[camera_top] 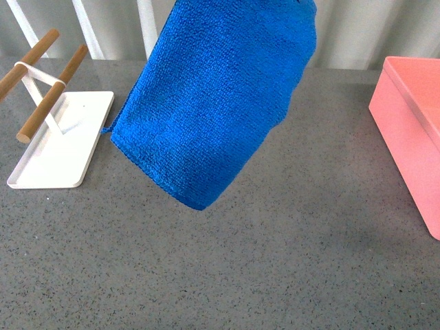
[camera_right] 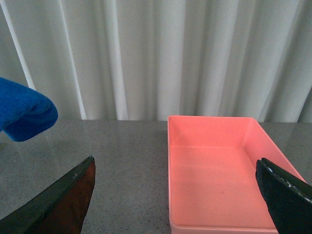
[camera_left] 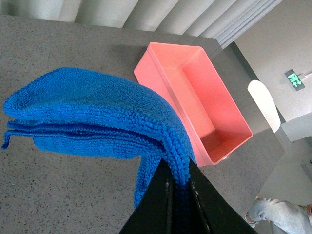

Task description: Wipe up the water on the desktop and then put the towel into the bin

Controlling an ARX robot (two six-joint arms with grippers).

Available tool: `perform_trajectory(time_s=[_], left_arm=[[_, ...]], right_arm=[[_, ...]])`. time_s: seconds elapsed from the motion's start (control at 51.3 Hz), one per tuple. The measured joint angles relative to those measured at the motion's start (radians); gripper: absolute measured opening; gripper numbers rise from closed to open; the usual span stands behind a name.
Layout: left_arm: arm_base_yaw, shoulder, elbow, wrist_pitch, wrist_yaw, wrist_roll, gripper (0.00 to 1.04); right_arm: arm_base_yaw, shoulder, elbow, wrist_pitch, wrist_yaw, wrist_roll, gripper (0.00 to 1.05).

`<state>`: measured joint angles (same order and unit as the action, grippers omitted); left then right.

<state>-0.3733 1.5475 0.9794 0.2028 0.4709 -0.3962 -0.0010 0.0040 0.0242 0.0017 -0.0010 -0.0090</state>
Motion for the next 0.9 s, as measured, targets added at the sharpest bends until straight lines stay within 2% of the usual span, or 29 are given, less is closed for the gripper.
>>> perform_trajectory(time_s=[0.097,0.136,0.156,0.195,0.234,0.331,0.37,0.507,0.643,0.741,0.897], left_arm=[[0.0,0.001,0.0,0.0,0.0,0.002,0.04],[0.0,0.001,0.0,0.0,0.0,0.002,0.04],[0.0,0.001,0.0,0.0,0.0,0.002,0.04],[0.0,0.001,0.0,0.0,0.0,0.002,0.04],[-0.001,0.001,0.0,0.0,0.0,0.002,0.04],[-0.002,0.001,0.0,0.0,0.0,0.002,0.04],[-0.001,0.001,0.0,0.0,-0.001,0.002,0.04],[-0.001,0.001,0.0,0.0,0.0,0.003,0.04],[-0.001,0.001,0.0,0.0,-0.001,0.002,0.04],[-0.002,0.001,0.0,0.0,0.0,0.002,0.04],[-0.001,0.002,0.0,0.0,0.0,0.002,0.04]], right_arm=[[0.001,0.008,0.004,-0.015,0.005,-0.002,0.98],[-0.005,0.089,0.064,-0.165,0.018,-0.014,0.98],[-0.023,0.172,0.103,-0.253,-0.004,-0.014,0.98],[-0.068,0.307,0.153,-0.335,-0.077,0.001,0.98],[-0.101,0.405,0.182,-0.347,-0.152,0.019,0.98],[-0.106,0.645,0.259,-0.223,-0.378,-0.022,0.98],[-0.095,0.731,0.288,-0.156,-0.432,-0.05,0.98],[-0.052,1.054,0.372,0.078,-0.499,-0.126,0.98],[-0.014,1.262,0.441,0.204,-0.615,-0.111,0.98],[0.036,1.397,0.488,0.331,-0.758,-0.042,0.98],[0.129,1.481,0.503,0.507,-0.871,0.077,0.98]])
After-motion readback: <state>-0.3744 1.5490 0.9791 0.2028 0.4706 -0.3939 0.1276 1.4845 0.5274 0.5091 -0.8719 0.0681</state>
